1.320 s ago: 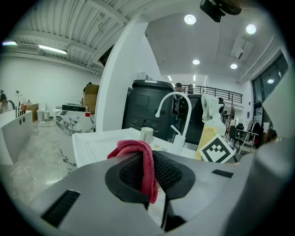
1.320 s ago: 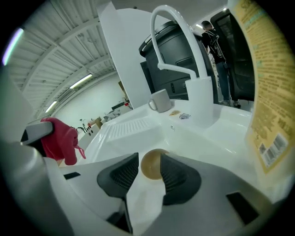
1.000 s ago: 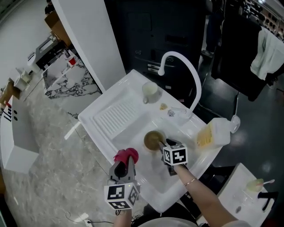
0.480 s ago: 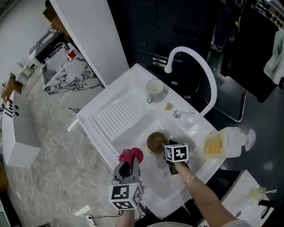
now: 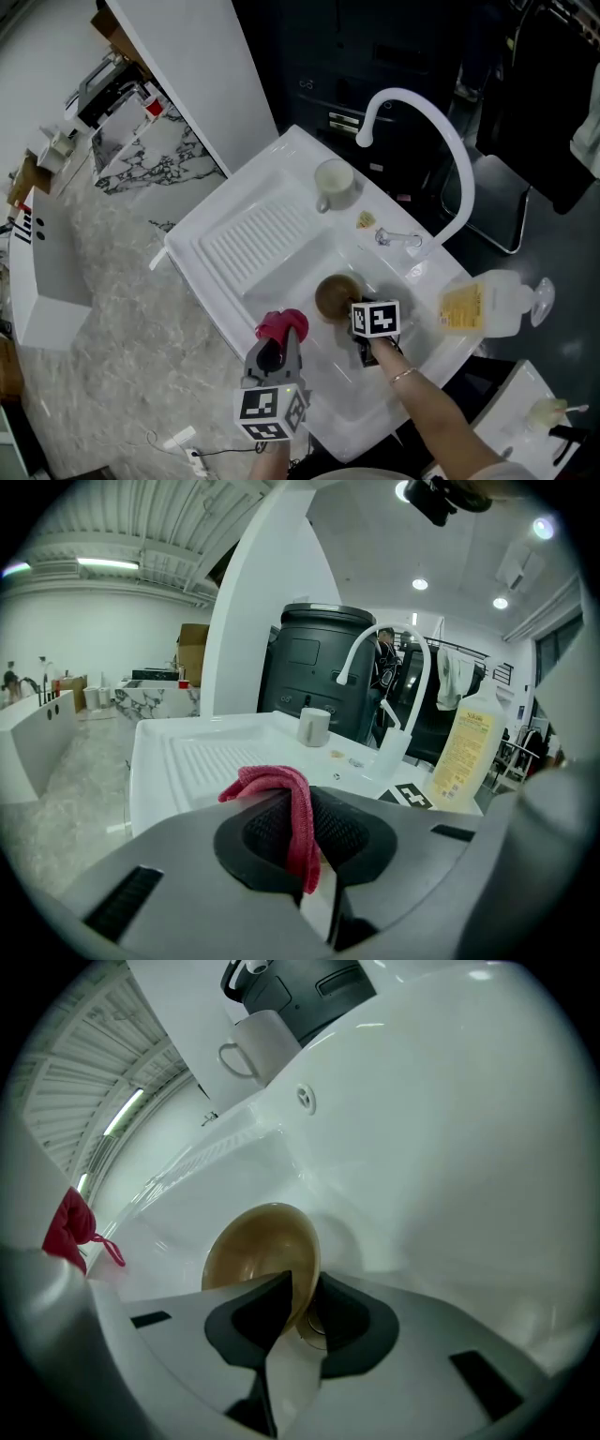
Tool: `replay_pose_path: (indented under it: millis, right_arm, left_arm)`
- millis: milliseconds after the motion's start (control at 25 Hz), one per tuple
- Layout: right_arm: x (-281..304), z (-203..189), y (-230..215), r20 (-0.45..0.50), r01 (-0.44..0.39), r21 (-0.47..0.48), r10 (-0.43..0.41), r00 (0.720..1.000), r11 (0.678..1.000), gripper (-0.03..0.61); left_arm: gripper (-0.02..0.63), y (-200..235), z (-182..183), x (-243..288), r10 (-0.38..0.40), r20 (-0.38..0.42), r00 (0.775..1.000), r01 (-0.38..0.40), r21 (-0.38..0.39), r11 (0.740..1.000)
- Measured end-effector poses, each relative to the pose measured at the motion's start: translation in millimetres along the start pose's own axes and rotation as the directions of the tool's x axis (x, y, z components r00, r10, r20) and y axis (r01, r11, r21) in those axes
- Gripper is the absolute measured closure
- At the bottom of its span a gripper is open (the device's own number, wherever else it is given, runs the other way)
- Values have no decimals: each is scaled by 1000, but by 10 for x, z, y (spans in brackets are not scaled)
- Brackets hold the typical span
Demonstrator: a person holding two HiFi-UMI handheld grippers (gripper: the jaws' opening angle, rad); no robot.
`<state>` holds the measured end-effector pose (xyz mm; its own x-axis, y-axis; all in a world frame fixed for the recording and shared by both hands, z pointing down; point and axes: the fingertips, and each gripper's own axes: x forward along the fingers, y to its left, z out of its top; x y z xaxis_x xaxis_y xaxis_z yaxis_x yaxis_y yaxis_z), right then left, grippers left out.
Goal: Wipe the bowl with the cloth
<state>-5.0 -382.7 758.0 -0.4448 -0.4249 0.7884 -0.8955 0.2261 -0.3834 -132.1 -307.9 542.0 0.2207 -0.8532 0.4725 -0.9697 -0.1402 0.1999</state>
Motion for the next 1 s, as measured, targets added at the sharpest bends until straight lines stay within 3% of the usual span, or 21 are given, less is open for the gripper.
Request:
replay_pose_path:
  millis: [240, 560, 1000]
  right_arm:
    - [-75, -2, -5, 2, 40, -39, -40, 999, 998, 560]
    - [-357, 105, 101, 39, 31, -37, -30, 999, 999, 557]
    - [-1420, 196, 540, 188, 7, -108, 14, 982, 994, 560]
  left_arm:
    - [566, -34, -38, -67, -1, -4, 1000, 1, 2, 1000]
    - [566, -45, 17, -270, -4, 15, 1000, 3, 29, 1000]
    - [566, -303, 116, -780, -69, 61, 996, 64, 81, 995]
